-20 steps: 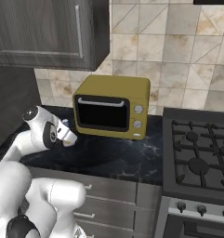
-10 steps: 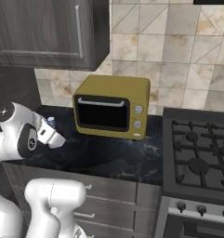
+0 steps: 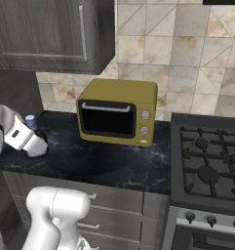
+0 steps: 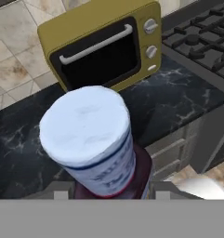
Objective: Place the condiment bottle and mayonnaise from the counter to the top shelf of the fridge. If the existing items in the fridge are on the top shelf, move them to other shelves.
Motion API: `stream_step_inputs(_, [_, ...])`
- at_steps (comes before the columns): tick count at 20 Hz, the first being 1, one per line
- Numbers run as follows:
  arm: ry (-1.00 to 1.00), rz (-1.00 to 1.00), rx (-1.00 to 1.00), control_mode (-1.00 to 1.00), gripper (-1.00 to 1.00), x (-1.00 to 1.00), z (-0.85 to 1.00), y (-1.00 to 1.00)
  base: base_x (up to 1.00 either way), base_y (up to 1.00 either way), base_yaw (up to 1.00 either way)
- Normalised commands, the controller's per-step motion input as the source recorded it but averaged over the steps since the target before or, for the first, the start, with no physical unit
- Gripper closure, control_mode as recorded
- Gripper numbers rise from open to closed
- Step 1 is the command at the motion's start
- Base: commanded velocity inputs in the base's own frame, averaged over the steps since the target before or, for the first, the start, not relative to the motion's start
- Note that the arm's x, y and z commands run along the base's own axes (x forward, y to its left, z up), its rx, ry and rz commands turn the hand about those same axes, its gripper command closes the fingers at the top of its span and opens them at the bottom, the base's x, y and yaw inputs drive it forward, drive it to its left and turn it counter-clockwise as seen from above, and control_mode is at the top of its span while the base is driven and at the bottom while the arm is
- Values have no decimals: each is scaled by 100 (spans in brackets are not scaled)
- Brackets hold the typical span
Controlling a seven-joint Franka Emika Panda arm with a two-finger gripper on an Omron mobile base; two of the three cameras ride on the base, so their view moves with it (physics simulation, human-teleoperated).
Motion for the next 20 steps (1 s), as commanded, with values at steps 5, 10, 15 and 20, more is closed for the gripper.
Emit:
stream_step_inputs(5, [-3, 12, 0, -100, 100, -89, 23, 2, 0, 0, 0])
stream_step_inputs(10, [-8, 0, 0, 100, 100, -40, 2, 2, -60, 5, 0])
stream_step_inputs(15, [0, 0, 0, 100, 100, 0, 0, 0, -100, 1, 0])
stream_step_inputs(20, [0, 0, 0, 100, 100, 0, 0, 0, -100, 5, 3])
